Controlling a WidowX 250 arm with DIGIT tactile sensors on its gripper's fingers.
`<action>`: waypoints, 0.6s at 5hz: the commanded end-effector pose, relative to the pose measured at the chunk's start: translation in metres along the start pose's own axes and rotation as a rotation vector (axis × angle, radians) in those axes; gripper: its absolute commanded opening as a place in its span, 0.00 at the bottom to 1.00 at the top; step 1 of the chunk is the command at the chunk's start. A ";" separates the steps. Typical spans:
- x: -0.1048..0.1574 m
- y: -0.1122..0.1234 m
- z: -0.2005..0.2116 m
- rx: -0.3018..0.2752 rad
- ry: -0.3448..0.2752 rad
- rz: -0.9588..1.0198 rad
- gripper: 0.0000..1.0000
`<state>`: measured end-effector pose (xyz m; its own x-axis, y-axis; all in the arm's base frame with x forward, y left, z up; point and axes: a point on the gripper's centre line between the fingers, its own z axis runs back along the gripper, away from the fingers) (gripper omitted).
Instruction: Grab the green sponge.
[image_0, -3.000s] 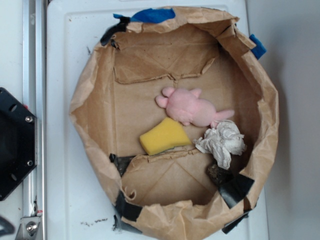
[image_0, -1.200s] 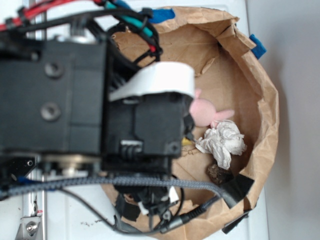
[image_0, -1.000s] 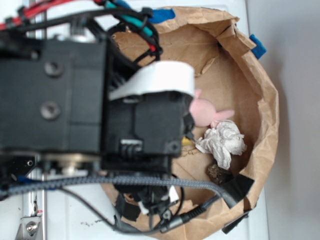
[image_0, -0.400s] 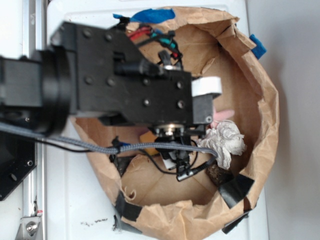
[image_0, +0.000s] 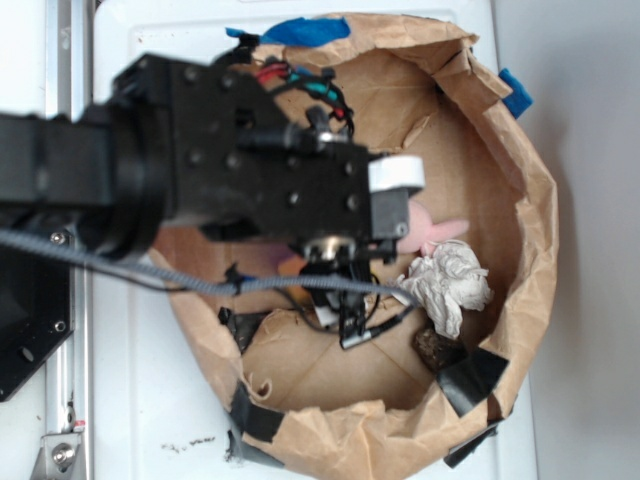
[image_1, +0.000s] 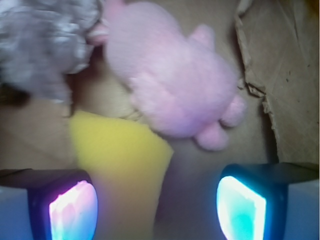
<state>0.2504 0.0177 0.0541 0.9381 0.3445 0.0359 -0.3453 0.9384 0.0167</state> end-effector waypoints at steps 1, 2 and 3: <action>0.006 0.002 0.004 -0.054 -0.050 0.057 1.00; 0.006 -0.011 0.009 -0.104 -0.066 0.054 1.00; 0.000 -0.018 0.010 -0.119 -0.061 0.049 1.00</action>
<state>0.2509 -0.0012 0.0497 0.9173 0.3959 0.0423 -0.3914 0.9161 -0.0870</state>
